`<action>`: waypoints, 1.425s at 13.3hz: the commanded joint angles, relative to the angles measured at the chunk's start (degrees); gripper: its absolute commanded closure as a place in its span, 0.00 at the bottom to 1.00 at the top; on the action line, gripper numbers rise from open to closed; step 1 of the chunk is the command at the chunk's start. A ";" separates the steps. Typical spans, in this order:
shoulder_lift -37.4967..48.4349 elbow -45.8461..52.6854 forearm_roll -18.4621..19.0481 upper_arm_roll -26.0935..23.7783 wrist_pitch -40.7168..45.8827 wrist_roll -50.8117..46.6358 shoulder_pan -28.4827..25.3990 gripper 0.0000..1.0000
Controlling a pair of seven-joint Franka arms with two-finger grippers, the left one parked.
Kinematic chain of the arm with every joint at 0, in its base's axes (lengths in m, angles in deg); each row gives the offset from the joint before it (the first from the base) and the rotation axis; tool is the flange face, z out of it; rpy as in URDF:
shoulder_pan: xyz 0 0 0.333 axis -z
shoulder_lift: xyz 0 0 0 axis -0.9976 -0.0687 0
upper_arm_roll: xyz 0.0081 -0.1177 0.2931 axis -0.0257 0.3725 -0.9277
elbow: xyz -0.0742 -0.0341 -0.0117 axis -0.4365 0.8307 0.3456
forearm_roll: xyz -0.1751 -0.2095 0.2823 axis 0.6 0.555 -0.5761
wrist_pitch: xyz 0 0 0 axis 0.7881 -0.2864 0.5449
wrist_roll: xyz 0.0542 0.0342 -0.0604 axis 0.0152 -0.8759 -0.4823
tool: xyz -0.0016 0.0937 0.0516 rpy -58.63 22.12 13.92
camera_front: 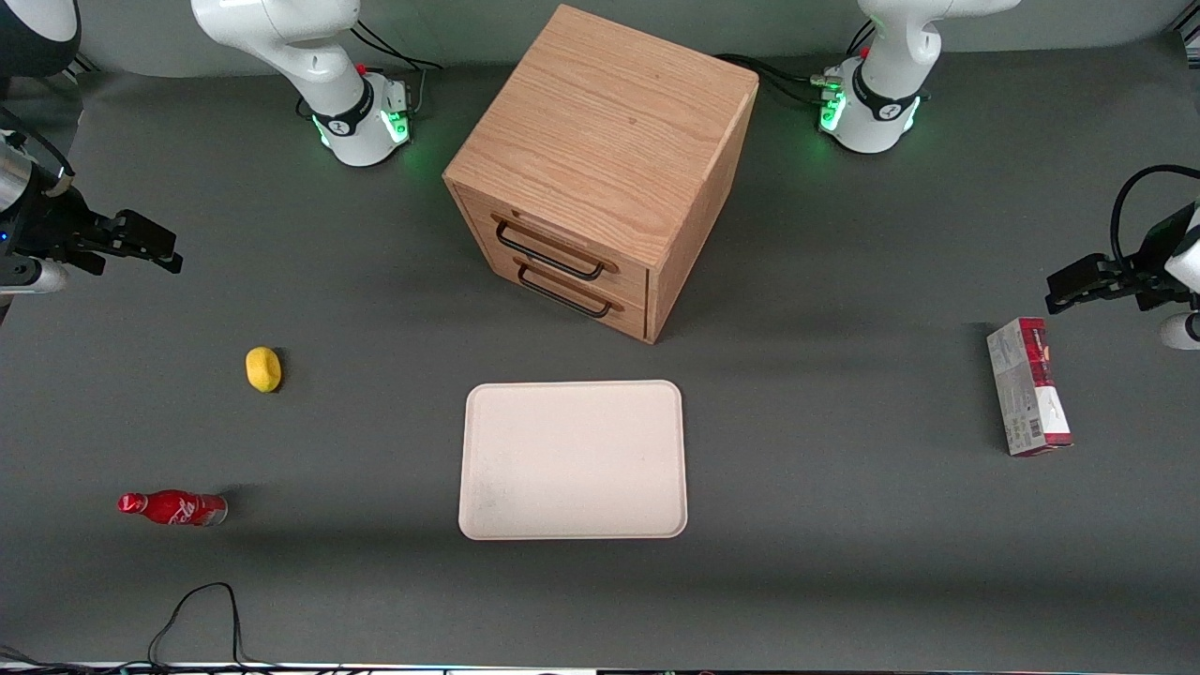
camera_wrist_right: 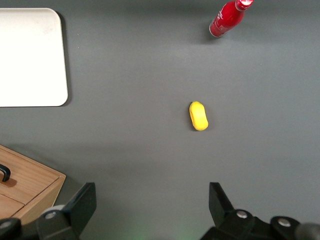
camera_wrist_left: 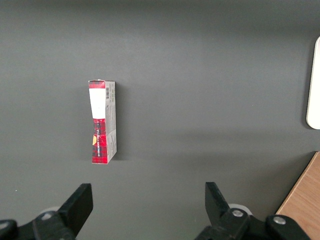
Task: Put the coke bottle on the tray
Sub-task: 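Move the right gripper down over the red Coca-Cola bottle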
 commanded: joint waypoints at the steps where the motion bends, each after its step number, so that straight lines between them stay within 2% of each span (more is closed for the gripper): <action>1: 1.73 -1.35 0.79 -0.97 -0.70 -1.87 0.18 0.00; 5: -1.24 -0.74 1.05 -0.28 -1.05 -0.90 0.26 0.00; 7: -10.00 8.79 0.79 3.31 -0.87 1.28 0.35 0.00; 9: -18.62 17.07 0.18 4.21 -0.87 6.81 2.10 0.00; 11: -25.05 22.01 -3.67 4.30 -1.22 9.19 5.35 0.00; 15: -32.09 22.29 -5.00 4.30 -12.45 15.00 8.60 0.00; 19: -37.28 21.68 -5.19 4.39 -20.02 17.12 10.19 0.00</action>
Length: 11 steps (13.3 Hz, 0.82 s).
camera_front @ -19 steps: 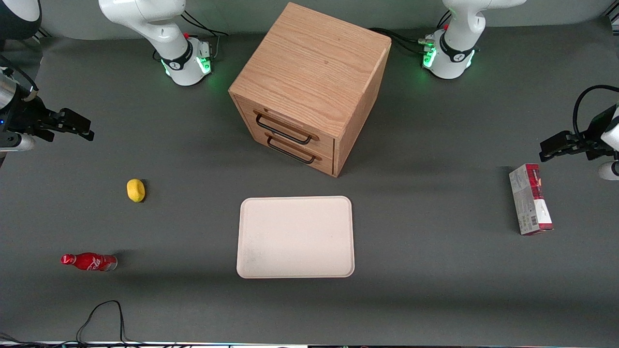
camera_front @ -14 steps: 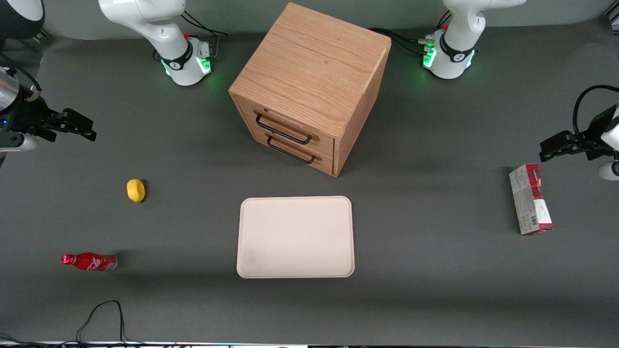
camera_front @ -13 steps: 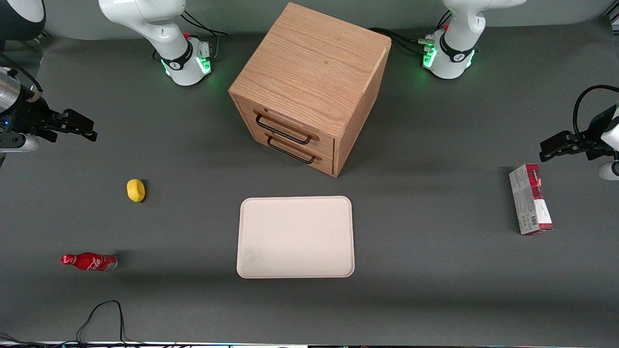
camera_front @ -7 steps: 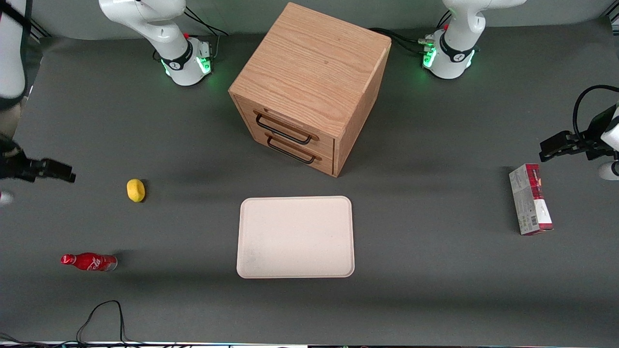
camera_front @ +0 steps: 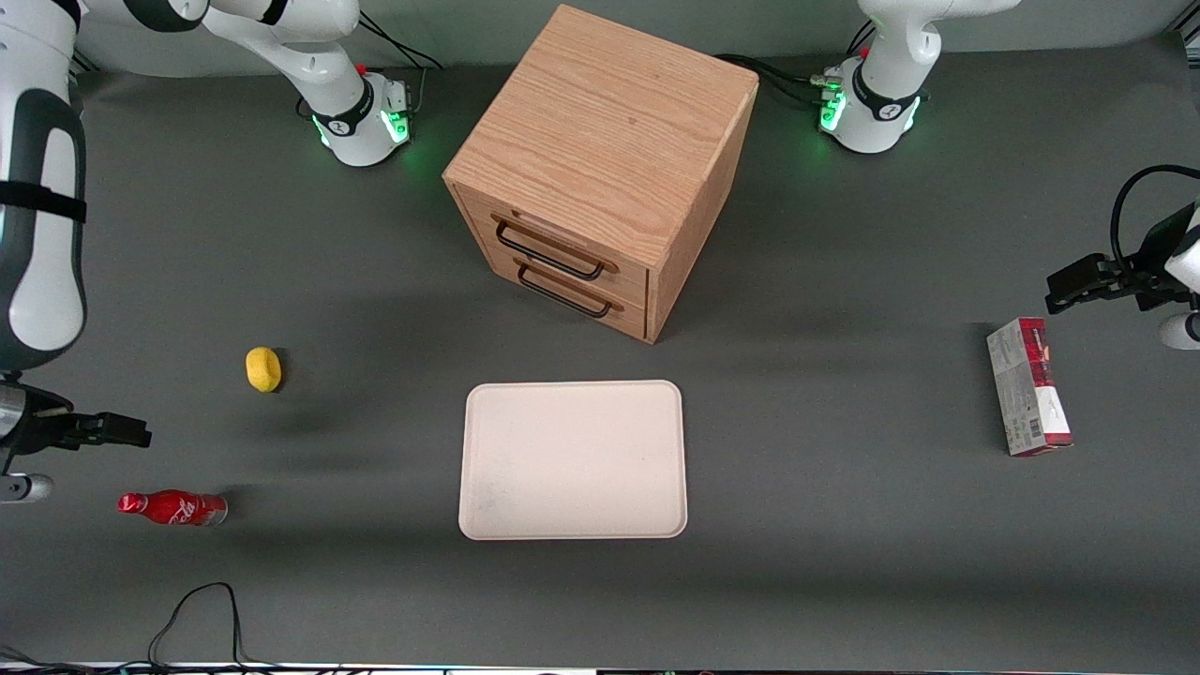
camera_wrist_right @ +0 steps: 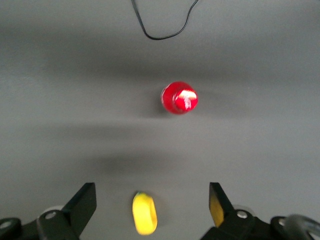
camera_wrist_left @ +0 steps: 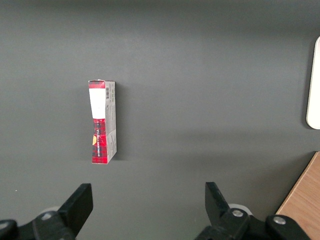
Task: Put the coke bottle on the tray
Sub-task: 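Move the right gripper down over the red Coca-Cola bottle, then close the right gripper around the bottle's neck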
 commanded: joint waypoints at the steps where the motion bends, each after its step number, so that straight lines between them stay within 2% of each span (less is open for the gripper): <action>1: -3.68 2.06 -1.25 0.17 -3.46 3.38 1.53 0.00; 7: -8.70 1.80 -3.45 -0.44 -12.43 6.55 3.90 0.00; 9: -10.19 1.88 -6.07 -0.53 -15.24 6.55 3.90 0.01; 11: -11.16 1.80 -7.05 -0.62 -17.53 8.30 3.90 0.02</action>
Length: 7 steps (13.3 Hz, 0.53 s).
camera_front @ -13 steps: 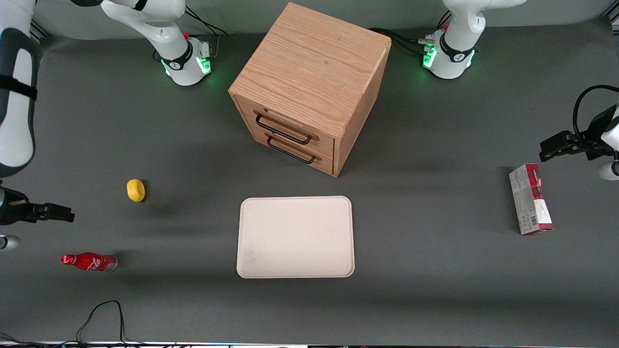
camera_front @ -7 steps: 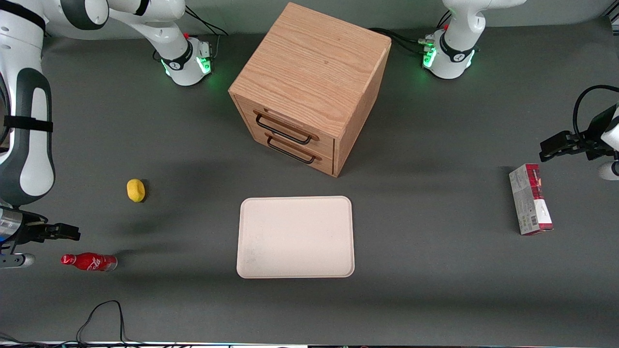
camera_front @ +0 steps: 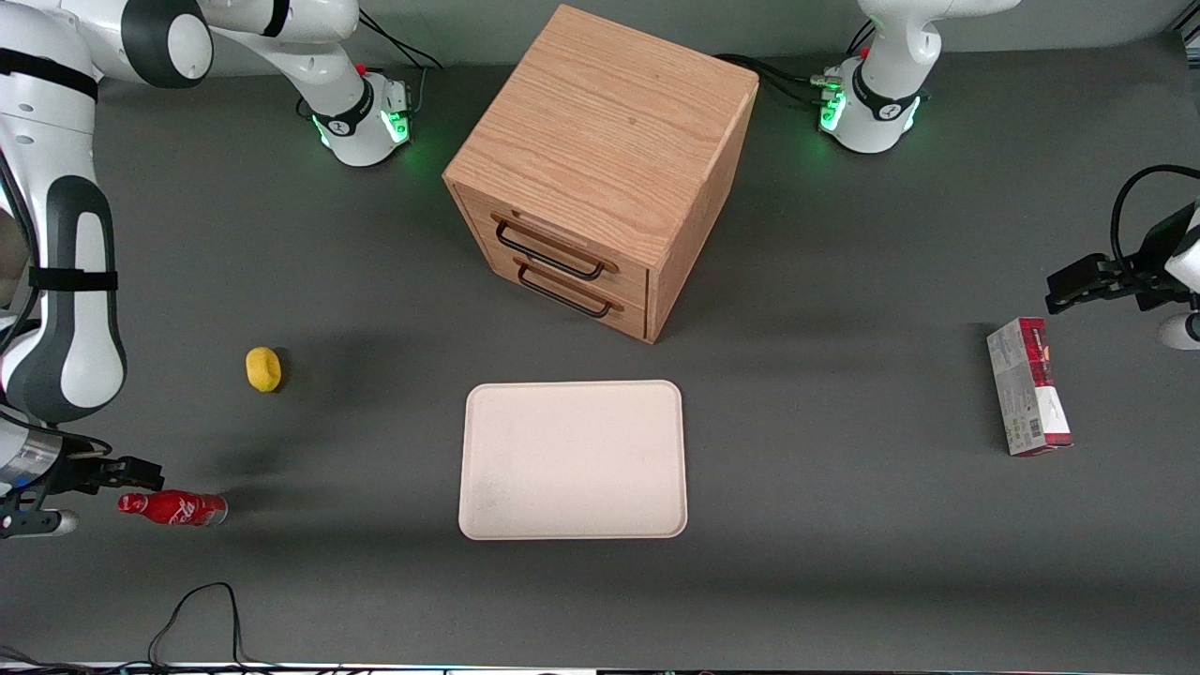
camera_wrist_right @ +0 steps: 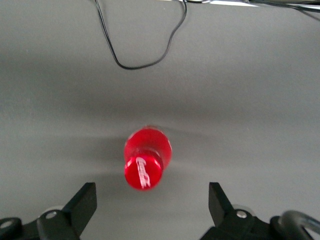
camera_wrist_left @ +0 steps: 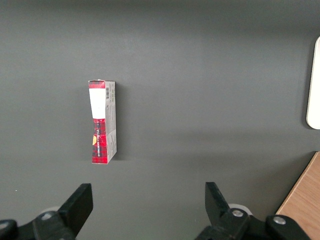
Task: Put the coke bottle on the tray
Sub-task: 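Close the right gripper around the bottle's neck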
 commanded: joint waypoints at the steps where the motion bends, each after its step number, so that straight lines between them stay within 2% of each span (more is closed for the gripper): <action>1: -1.67 1.12 -2.20 -0.42 -2.40 3.93 0.67 0.06; 2: -1.67 0.94 -2.20 -0.42 -2.67 4.11 0.67 0.17; 3: -1.67 0.85 -2.20 -0.42 -2.67 4.12 0.67 0.36; 6: -1.67 0.77 -2.20 -0.42 -2.58 3.94 0.76 1.00; 7: -1.67 0.77 -2.28 -0.42 -2.58 4.03 0.76 1.00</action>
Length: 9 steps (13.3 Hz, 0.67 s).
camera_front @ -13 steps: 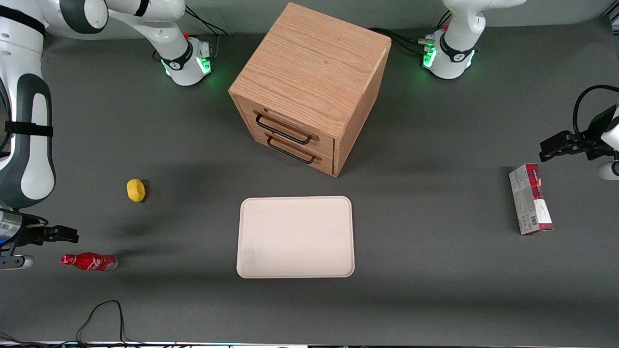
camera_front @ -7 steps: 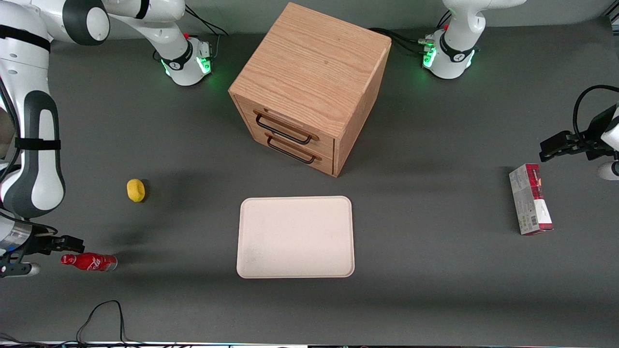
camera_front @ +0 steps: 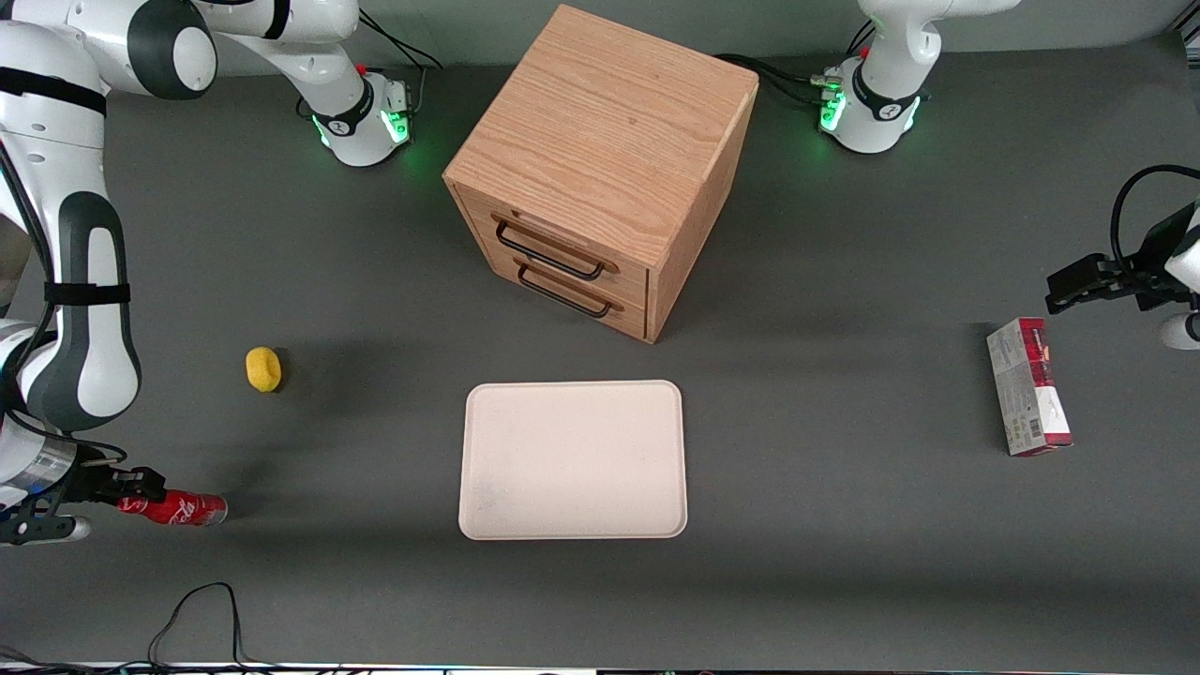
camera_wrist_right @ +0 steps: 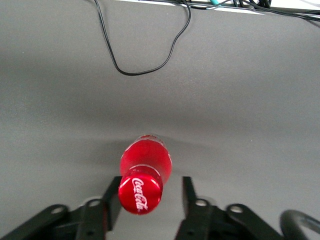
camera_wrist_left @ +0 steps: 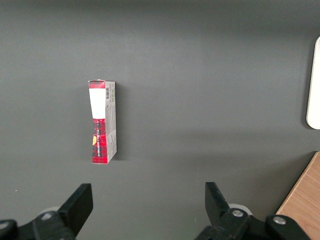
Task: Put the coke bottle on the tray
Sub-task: 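Close the right gripper around the bottle's neck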
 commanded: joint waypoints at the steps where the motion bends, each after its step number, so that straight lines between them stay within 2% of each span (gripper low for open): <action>1: -0.31 0.47 -1.67 -0.40 -0.13 2.08 0.65 1.00; 5: 0.83 0.91 -1.93 -0.40 2.14 -0.19 0.13 1.00; 9: 8.55 3.45 -1.05 -0.40 14.50 -10.97 -4.07 1.00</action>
